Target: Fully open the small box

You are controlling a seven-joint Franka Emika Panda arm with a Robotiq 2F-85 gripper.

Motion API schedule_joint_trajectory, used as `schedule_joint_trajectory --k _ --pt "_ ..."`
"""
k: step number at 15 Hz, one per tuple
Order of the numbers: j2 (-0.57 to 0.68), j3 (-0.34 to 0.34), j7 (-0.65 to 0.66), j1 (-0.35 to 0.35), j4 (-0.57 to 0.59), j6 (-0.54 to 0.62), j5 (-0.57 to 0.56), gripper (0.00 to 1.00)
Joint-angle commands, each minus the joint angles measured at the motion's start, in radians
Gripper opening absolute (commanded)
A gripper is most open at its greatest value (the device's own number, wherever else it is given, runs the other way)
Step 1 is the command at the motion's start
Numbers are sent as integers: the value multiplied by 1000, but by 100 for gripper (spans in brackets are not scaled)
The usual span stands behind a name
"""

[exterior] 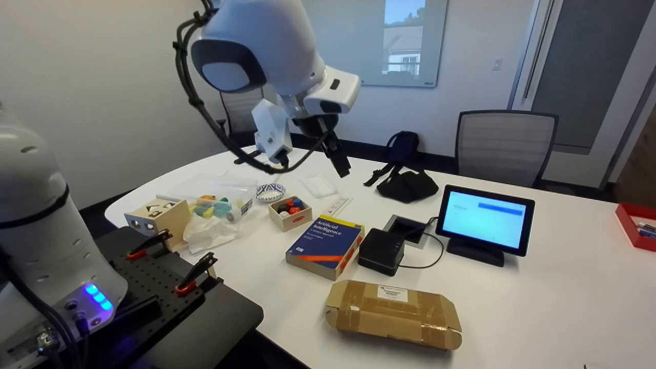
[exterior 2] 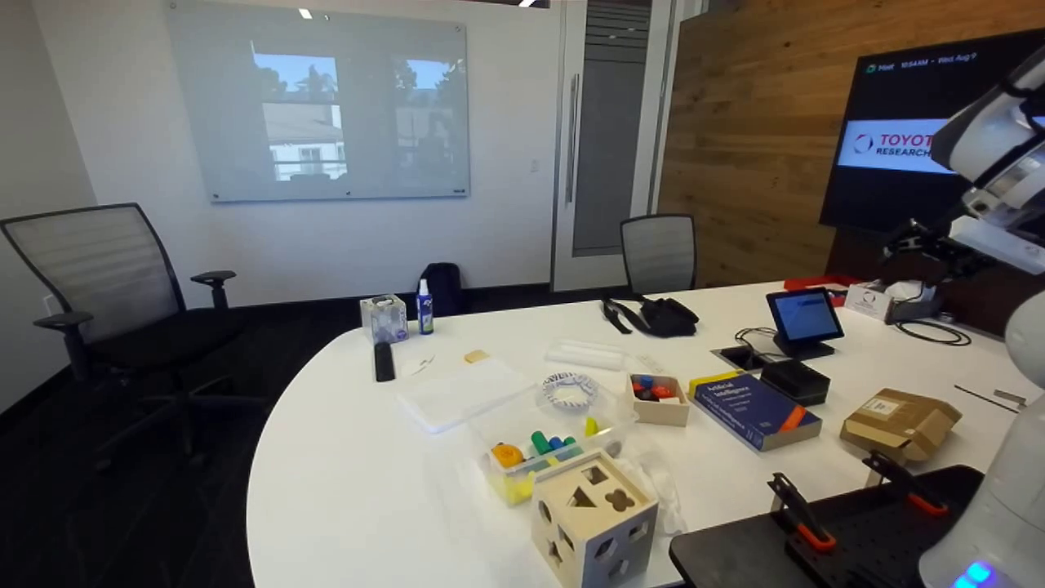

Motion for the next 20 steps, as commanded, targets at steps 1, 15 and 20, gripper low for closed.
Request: schedule_joint_trajectory --k 1,15,20 --pt "132 -189 -92 153 76 26 282 100" --pt "867 155 -330 -335 456 -247 962 100" --pt "1120 284 -267 -531 717 -215 916 100"
